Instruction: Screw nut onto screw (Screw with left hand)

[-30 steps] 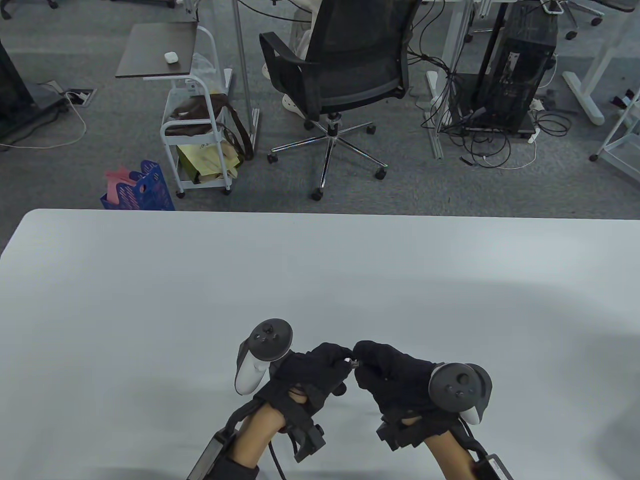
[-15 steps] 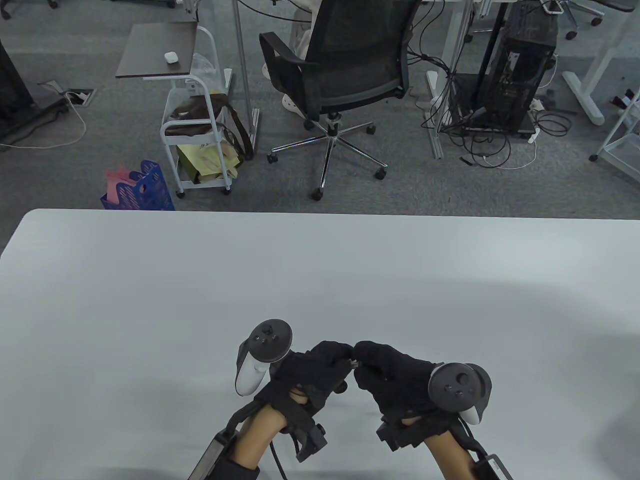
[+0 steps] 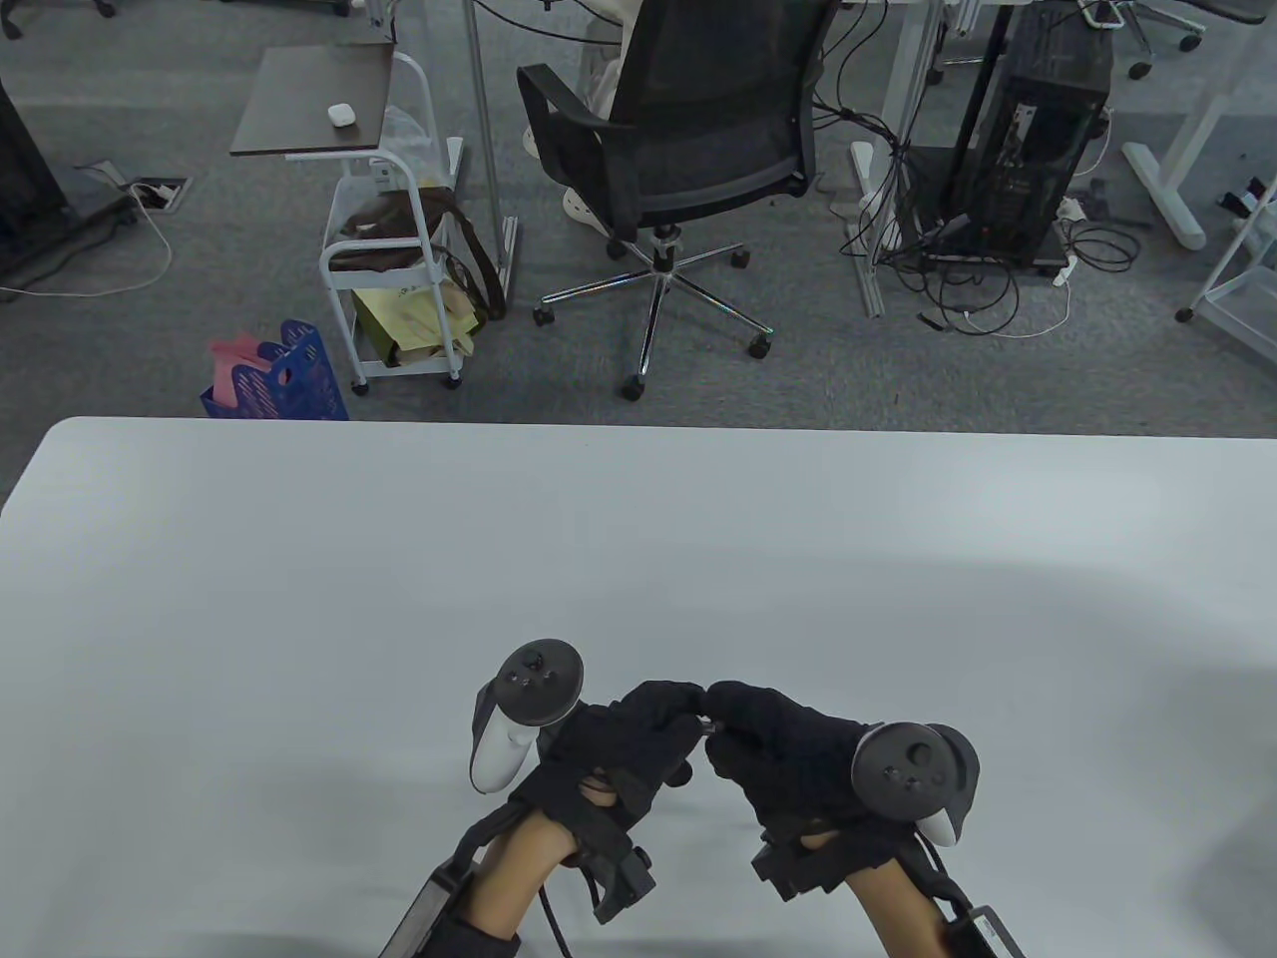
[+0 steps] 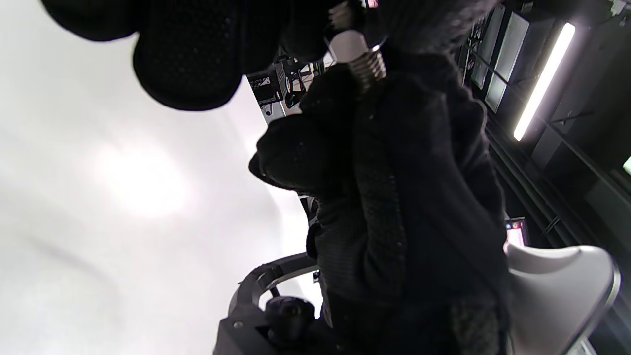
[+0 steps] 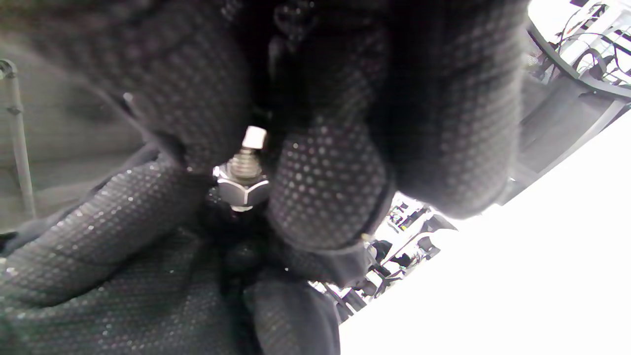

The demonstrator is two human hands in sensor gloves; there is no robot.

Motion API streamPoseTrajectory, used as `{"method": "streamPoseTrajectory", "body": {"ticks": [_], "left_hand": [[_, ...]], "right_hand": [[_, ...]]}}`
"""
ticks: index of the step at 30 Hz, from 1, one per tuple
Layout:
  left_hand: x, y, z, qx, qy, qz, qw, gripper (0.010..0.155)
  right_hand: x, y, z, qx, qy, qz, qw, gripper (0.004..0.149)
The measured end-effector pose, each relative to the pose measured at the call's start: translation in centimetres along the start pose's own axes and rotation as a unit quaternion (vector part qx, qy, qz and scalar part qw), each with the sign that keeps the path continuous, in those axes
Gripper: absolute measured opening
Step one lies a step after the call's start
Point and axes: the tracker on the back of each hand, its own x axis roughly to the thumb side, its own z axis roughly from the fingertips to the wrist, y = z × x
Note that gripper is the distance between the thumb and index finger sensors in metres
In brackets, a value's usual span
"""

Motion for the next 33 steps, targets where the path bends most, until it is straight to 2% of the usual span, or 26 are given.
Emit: {"method": "streamPoseTrajectory", "body": {"ticks": [5,8,10,13,17,22,25,27,29,31,33], "left_hand": [[0.10,0.05,-0.06,0.006,0.002,-0.017,1.000,0.057],[0.00,0.02,-0.07,-0.011,0.002,-0.009,1.000,0.058],[-0.18,0.04,0.01,-0.006,0.004,-0.005,1.000,0.066],[-0.23,0.14,-0.01,0.014,0.006,-0.013,1.000,0.061],[-0.14,0.07,-0.12,-0.007,0.003,-0.015,1.000,0.057],[-0.48,0.16,-0.08,-0.004,0.006,-0.002,1.000,0.065],[-0.45,0.20,-0.15,0.013,0.007,-0.010,1.000,0.058],[-0.36,0.17,-0.24,-0.002,0.006,-0.012,1.000,0.056],[-0.41,0.22,-0.18,-0.017,0.004,0.001,1.000,0.057],[-0.64,0.21,-0.13,-0.011,0.004,0.006,1.000,0.065],[-0.82,0.14,-0.16,0.000,0.012,0.005,1.000,0.066]], "right_hand": [[0.07,0.12,0.02,-0.002,-0.003,0.003,1.000,0.048],[0.01,0.01,0.04,-0.007,0.000,0.002,1.000,0.048],[0.00,-0.03,0.04,-0.007,0.000,0.003,1.000,0.048],[0.02,0.04,0.06,-0.007,0.000,-0.001,1.000,0.048],[0.02,0.15,0.08,-0.003,-0.001,0.003,1.000,0.048],[-0.13,0.11,0.04,-0.004,0.001,0.005,1.000,0.048],[-0.22,0.25,0.06,0.002,0.003,0.002,1.000,0.048],[-0.05,0.27,0.08,0.002,-0.001,0.008,1.000,0.048],[-0.03,0.15,0.08,-0.002,0.000,0.002,1.000,0.048],[-0.07,0.09,0.06,-0.003,0.000,0.000,1.000,0.048],[-0.09,0.11,0.06,-0.002,0.001,0.001,1.000,0.048]]}}
